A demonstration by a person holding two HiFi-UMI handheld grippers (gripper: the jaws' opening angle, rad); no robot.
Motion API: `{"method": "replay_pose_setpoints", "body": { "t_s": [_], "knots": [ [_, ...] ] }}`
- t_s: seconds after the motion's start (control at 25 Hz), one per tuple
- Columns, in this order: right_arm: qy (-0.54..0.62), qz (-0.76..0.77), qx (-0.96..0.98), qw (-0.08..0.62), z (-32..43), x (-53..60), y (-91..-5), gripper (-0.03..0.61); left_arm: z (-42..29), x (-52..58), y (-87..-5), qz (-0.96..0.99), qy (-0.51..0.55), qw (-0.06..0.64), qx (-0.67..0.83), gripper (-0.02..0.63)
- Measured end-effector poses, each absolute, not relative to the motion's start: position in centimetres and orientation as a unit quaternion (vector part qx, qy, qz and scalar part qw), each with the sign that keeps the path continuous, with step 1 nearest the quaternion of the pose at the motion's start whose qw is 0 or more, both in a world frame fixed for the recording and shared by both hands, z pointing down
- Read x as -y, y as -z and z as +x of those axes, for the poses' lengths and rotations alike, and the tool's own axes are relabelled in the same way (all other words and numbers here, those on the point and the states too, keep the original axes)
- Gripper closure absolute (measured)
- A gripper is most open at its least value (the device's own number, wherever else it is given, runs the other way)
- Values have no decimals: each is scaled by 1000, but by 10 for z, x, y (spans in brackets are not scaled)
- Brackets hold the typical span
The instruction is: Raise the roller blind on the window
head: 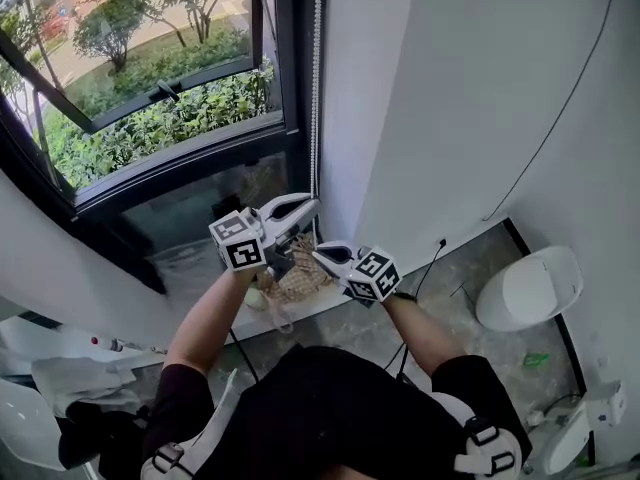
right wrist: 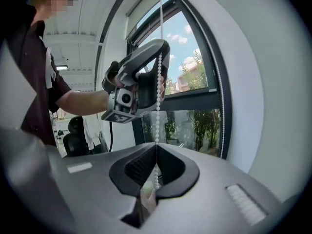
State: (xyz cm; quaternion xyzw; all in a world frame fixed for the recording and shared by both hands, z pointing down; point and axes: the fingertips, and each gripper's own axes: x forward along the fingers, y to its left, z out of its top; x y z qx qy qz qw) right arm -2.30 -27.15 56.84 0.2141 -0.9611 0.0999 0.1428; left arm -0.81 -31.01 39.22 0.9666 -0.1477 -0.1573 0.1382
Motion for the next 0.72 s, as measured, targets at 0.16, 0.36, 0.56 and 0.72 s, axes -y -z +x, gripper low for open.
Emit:
{"method": "replay_pose_setpoints", "body": {
  "t_s": [0.16, 0.36, 0.56, 0.72],
  "knots": [
    [-80, 213, 964, 137, -23, 267, -561, 555, -5, 310, -389, 969, 147, 117, 162, 598],
    [-90, 215, 969, 81, -11, 265, -540, 456, -3, 309, -386, 967, 140, 88, 192, 590],
    [-70, 231, 969, 48, 8, 265, -522, 386, -4, 312, -398, 957, 143, 96, 235, 512],
    [-76, 211, 974, 25, 22, 255, -517, 385, -12, 311, -405, 940, 151, 99, 289, 489]
  ]
}}
